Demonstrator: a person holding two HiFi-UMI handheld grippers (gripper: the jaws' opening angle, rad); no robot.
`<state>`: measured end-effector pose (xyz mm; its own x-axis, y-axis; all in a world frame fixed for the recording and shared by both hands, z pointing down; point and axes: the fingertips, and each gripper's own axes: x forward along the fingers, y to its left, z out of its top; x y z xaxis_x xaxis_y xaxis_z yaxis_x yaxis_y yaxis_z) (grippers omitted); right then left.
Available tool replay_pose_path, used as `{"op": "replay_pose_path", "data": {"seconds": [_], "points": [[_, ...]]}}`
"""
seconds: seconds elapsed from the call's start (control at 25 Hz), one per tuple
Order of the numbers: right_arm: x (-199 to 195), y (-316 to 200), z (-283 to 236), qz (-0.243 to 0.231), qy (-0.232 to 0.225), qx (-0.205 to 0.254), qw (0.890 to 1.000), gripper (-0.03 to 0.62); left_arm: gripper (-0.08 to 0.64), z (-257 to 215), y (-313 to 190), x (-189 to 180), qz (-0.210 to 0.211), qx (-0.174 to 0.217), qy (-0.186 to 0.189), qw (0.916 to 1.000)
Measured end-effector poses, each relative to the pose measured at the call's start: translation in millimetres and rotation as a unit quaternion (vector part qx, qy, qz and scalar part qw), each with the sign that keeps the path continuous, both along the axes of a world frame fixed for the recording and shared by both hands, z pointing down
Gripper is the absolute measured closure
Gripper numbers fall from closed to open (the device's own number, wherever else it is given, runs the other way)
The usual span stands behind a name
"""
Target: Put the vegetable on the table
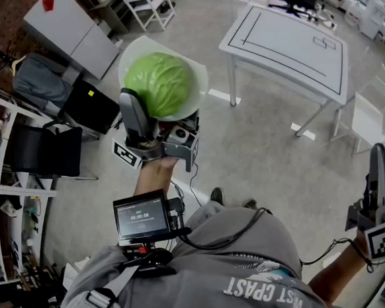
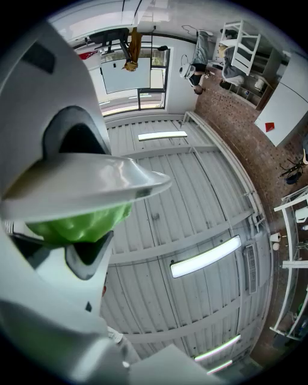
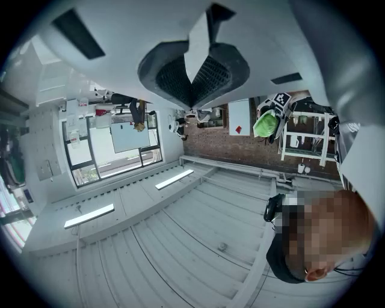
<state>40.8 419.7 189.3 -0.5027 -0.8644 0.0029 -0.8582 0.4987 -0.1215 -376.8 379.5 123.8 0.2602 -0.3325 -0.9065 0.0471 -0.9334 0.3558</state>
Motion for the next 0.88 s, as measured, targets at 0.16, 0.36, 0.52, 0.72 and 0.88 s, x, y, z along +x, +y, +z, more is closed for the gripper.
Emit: {"op": "replay_pose_path", "data": {"seconds": [0.16,0.36,0.52,0.72,0.88], "points": [[-20,-3,-23,-0.002,0.020,0.010,1.000,0.586,0.192,-3,-2,10,0.008,0.002,-0.001,1.0000],[-9,0,-26,-0.005,0.027,0.017,0.999,0.586,0.192,-8,-6,37,0.021,-0.001,-0.002,0.9998],[4,4,-26,-0.003,0.025,0.017,1.000,0.586,0.192,-13,-7,61,0.030,0.003,-0.009,0.9995],[31,-6,-11,-0.011,0.017,0.015,1.000,0.586,0.192,-5,-17,103,0.034,0.002,-0.014,0.9993],[29,-10,-7,-0.024,0.010,0.010,1.000,0.586,0.192,-2,-21,120,0.044,-0.004,-0.014,0.9989]]}}
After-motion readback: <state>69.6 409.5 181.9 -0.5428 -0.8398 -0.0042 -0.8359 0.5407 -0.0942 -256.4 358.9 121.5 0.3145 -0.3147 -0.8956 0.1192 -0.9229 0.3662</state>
